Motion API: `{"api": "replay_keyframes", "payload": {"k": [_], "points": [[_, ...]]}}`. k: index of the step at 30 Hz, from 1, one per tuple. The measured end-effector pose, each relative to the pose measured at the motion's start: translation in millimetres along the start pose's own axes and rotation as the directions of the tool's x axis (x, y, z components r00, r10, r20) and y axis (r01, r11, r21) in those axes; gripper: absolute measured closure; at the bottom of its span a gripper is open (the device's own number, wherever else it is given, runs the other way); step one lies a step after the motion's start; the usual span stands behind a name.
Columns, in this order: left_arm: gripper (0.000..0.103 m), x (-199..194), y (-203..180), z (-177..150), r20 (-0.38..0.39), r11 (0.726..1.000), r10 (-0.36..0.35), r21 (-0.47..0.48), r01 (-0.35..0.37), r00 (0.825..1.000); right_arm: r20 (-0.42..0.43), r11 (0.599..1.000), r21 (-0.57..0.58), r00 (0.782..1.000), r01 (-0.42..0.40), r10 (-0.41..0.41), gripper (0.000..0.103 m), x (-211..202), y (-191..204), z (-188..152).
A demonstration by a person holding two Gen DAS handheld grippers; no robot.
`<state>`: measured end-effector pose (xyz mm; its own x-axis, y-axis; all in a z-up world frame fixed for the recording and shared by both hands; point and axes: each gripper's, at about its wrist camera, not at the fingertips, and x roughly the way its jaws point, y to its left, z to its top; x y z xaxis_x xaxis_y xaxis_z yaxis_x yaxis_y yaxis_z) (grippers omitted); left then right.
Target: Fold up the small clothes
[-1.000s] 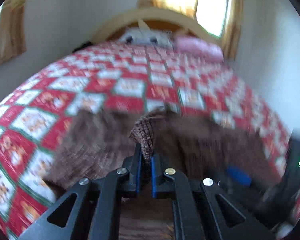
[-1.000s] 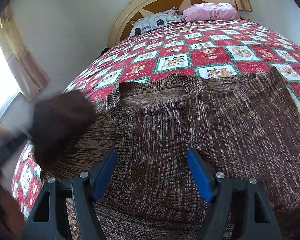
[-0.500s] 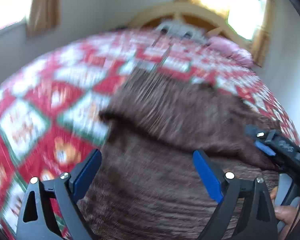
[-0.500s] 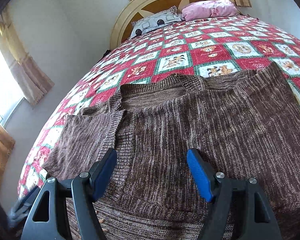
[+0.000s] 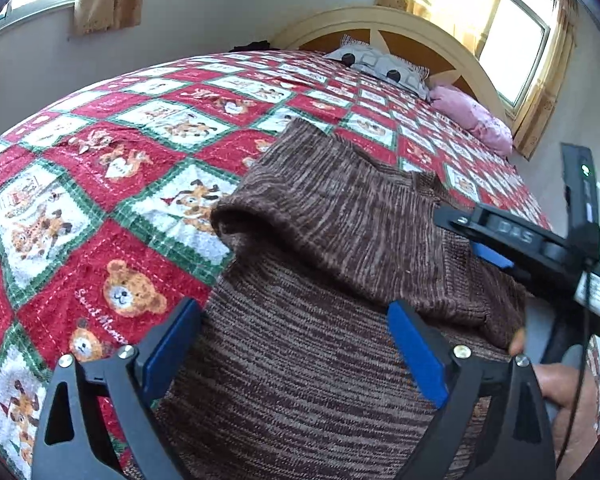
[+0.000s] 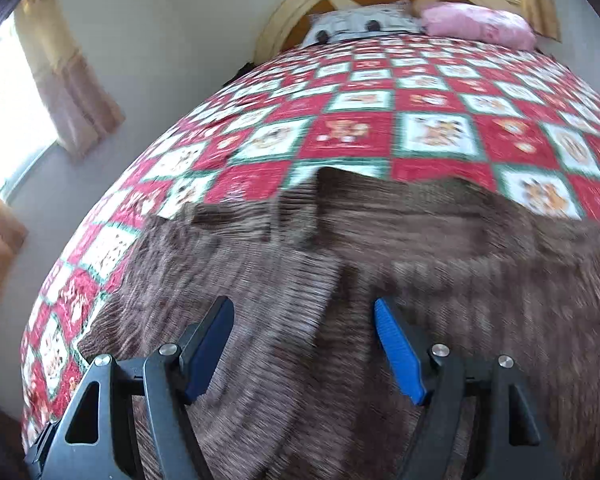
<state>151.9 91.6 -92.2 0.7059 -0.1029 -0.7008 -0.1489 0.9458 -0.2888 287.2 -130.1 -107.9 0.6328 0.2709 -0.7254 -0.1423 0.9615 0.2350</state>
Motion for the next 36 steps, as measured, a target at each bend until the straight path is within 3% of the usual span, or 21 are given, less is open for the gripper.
{"api": "replay_keyframes", "payload": {"k": [1, 2, 4, 14, 19, 22, 25, 28, 31, 34, 36], "points": [[0.004, 0, 1, 0, 0.002, 1.0, -0.011, -0.005, 0.011, 1.0, -0.002, 1.0, -0.025, 1.0, 0.018, -0.018, 0.048, 2, 4, 1], [0.004, -1, 2, 0, 0.003, 1.0, -0.016, -0.009, 0.016, 1.0, -0.016, 0.998, -0.049, 1.0, 0.027, -0.027, 0.075, 5, 9, 1], [0.004, -2, 2, 0, 0.006, 1.0, -0.019, -0.011, 0.019, 1.0, -0.018, 0.998, -0.06, 0.999, 0.031, -0.032, 0.097, 5, 11, 1], [0.004, -2, 2, 0, 0.007, 1.0, -0.024, -0.014, 0.024, 1.0, 0.12, 0.987, -0.153, 0.993, 0.04, -0.021, 0.099, -57, 21, 9], [0.004, -3, 2, -1, 0.007, 1.0, -0.02, -0.013, 0.02, 1.0, 0.074, 0.989, -0.088, 0.991, 0.116, -0.11, 0.099, -52, -23, 14], [0.004, -3, 2, 0, 0.007, 1.0, -0.016, -0.01, 0.017, 1.0, -0.027, 0.997, -0.028, 0.997, 0.071, -0.072, 0.098, -29, -48, 9], [0.004, -3, 2, 0, 0.008, 1.0, -0.021, -0.013, 0.021, 1.0, -0.057, 0.992, 0.12, 0.997, -0.039, 0.046, 0.097, -28, -71, -2], [0.002, -2, 2, 0, 0.007, 1.0, -0.025, -0.013, 0.025, 1.0, 0.003, 0.919, 0.307, 0.965, -0.249, 0.261, 0.096, -48, -92, -17], [0.002, -2, 2, 0, 0.007, 1.0, -0.028, -0.014, 0.028, 1.0, 0.06, 0.878, 0.361, 0.948, -0.314, 0.314, 0.096, -69, -96, -38], [0.002, -2, 2, 0, 0.007, 1.0, -0.027, -0.013, 0.027, 1.0, 0.046, 0.827, 0.427, 0.922, -0.366, 0.384, 0.096, -68, -91, -56], [0.002, -2, 2, 0, 0.007, 1.0, -0.027, -0.013, 0.027, 1.0, 0.022, 0.821, 0.434, 0.916, -0.371, 0.401, 0.096, -62, -82, -63]]}}
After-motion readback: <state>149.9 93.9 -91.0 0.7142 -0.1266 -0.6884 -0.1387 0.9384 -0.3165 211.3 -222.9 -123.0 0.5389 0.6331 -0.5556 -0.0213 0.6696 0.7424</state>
